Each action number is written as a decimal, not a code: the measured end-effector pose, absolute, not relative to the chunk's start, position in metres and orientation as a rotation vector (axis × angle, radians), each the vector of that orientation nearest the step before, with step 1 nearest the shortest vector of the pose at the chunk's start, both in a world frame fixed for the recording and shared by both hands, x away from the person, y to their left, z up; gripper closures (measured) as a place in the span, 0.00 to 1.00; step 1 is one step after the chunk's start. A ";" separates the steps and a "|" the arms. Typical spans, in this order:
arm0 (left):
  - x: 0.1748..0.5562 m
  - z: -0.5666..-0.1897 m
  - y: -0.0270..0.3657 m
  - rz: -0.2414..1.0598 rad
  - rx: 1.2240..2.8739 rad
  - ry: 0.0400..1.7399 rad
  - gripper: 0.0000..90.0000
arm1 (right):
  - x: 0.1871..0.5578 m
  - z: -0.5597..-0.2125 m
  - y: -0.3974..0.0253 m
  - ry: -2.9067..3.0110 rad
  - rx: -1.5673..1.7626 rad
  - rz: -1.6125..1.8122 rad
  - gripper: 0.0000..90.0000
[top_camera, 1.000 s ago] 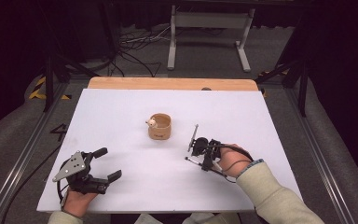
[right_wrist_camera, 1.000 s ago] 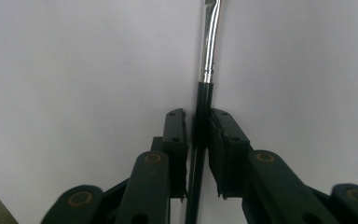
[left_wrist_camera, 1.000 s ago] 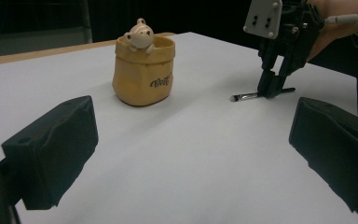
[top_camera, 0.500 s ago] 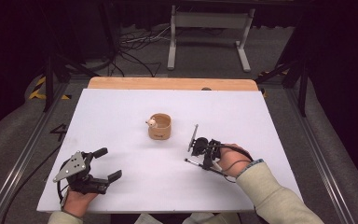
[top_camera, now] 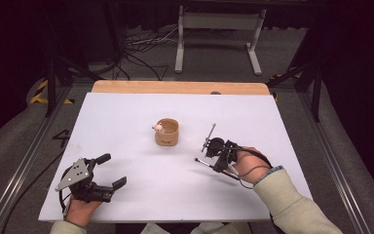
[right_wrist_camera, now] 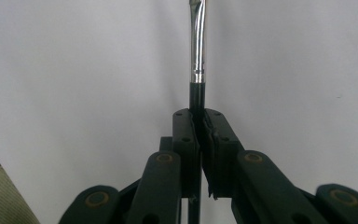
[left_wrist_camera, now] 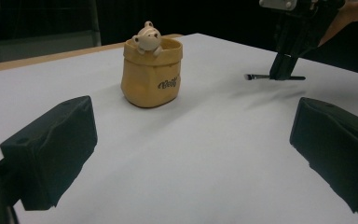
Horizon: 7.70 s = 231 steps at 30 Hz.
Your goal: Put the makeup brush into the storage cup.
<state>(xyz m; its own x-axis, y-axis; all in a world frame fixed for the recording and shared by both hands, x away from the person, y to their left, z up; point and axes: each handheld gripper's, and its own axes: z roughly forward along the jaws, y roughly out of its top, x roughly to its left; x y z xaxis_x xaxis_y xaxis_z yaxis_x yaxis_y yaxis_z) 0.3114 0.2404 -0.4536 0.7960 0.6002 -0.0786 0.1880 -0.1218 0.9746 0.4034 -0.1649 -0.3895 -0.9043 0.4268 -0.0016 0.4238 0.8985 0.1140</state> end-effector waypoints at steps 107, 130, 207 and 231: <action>0.313 -0.455 0.238 0.447 1.667 0.636 0.00 | 0.397 -0.333 -0.218 2.006 0.762 1.530 0.93; 0.313 -0.456 0.239 0.439 1.665 0.656 0.00 | 0.428 -0.324 -0.164 2.044 0.676 1.516 0.93; 0.313 -0.456 0.242 0.410 1.660 0.650 0.00 | 0.473 -0.379 -0.102 2.069 0.776 1.627 0.93; 0.313 -0.456 0.240 0.401 1.655 0.654 0.00 | 0.475 -0.401 -0.100 2.128 0.821 1.596 0.93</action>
<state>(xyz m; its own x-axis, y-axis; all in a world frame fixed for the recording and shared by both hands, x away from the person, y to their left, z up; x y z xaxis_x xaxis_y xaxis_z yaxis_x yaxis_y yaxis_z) 0.3132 0.2403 -0.4565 0.7787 0.6198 -0.0975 0.1936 -0.0896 0.9770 0.4753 -0.1002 -0.4006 -0.7683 0.6373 0.0597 0.2357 0.1950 0.9521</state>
